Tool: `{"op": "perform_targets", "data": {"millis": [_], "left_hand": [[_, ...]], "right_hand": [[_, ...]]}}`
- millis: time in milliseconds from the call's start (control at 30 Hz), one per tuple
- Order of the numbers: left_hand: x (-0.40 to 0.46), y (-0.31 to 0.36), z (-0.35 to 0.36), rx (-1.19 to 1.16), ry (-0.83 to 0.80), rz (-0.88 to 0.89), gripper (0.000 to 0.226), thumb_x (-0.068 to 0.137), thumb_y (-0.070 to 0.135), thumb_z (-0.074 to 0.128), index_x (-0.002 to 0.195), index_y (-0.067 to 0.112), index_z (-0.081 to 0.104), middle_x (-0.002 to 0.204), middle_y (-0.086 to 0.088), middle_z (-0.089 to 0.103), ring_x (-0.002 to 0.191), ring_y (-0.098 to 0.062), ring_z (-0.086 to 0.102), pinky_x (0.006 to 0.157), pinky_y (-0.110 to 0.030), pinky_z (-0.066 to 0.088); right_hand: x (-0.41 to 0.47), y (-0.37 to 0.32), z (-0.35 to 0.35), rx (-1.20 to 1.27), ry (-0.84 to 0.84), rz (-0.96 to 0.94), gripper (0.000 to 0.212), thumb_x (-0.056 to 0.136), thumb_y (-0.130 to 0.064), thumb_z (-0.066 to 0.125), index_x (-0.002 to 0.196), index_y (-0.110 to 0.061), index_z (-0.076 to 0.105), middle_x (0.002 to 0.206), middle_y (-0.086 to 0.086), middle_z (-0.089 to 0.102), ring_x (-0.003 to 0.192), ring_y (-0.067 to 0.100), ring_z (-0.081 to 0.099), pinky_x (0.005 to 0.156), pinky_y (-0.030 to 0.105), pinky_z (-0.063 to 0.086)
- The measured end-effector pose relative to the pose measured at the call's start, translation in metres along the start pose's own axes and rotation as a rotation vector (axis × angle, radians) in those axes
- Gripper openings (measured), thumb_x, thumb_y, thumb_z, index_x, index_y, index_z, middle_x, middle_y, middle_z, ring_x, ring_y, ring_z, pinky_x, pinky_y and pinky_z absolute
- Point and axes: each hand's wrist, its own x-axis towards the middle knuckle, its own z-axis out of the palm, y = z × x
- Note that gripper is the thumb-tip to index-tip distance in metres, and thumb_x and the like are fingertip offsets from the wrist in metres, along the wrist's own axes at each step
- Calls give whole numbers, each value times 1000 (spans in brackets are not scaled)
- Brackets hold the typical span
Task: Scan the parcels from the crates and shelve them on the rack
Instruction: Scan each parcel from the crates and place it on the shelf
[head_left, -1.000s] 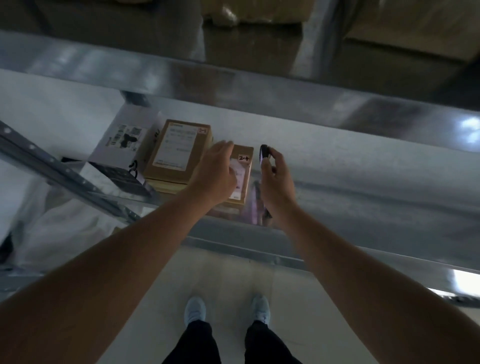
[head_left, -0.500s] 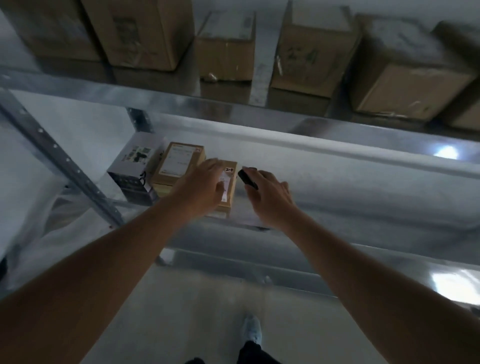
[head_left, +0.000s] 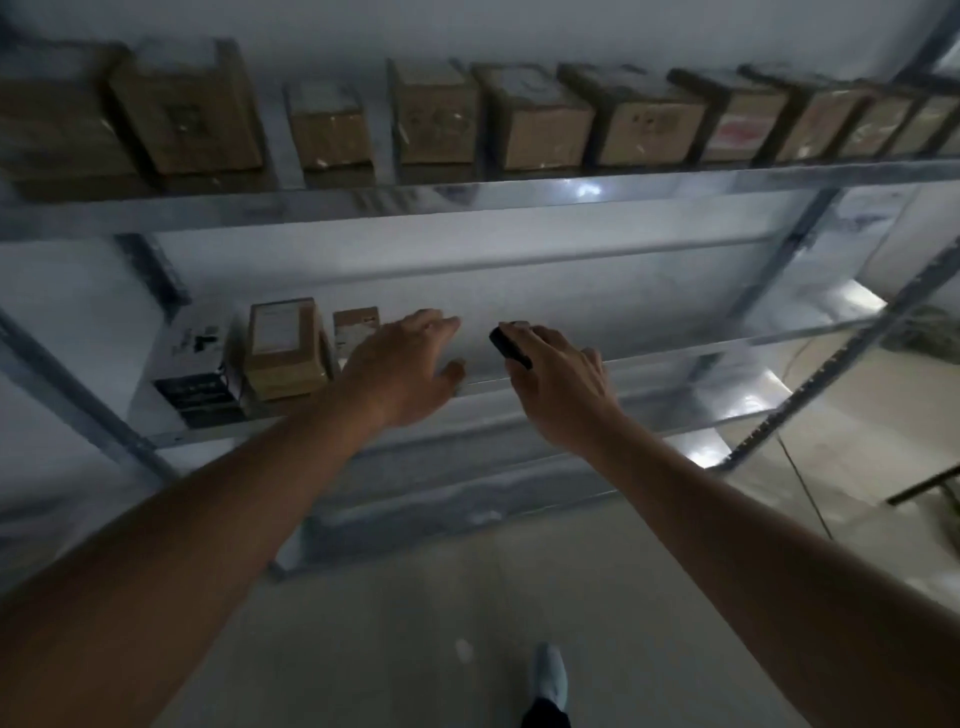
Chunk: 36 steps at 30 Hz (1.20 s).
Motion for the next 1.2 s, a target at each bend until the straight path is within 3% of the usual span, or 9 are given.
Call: {"op": "perform_targets", "data": {"millis": [133,333,433,867,1200], "left_hand": [[-5,61,-9,9,12,130,68,103,46,55,163,20,35,167,-4,36,144,-31,46,113,-50,46],[3,177,-3,39,15,284,69,102,44,56,163,19,34,166,-3,36,140,-32,51,109,-46,47],[9,249,6,15,19,360,67,103,41,57,162,18,35,165,-4,39,138,-33,52,108,-47,49],[35,580,72,-94,12,607,64,100,41,60,157,18,44,158,-8,47,134,-34,56,105,-48,50],[109,776,142,-107,-46,859,65,102,46,57,159,20,41,161,-4,46,141,-27,51,111,-48,48]], "right_hand": [[-53,26,-42,-1,101,104,50,112,-43,39,161,-41,32,160,4,45,127,40,56,109,54,42],[-132,90,-105,-14,221,250,49,111,-43,42,160,-43,35,154,9,47,123,41,56,107,53,44],[-175,138,-140,-40,257,325,47,112,-43,43,158,-45,36,153,9,46,122,43,55,104,49,44],[-358,356,-271,-98,370,548,48,111,-43,46,158,-44,35,149,11,48,118,45,57,103,54,47],[-418,518,-326,-65,538,779,51,111,-41,50,161,-38,40,146,14,51,120,41,58,104,56,49]]}}
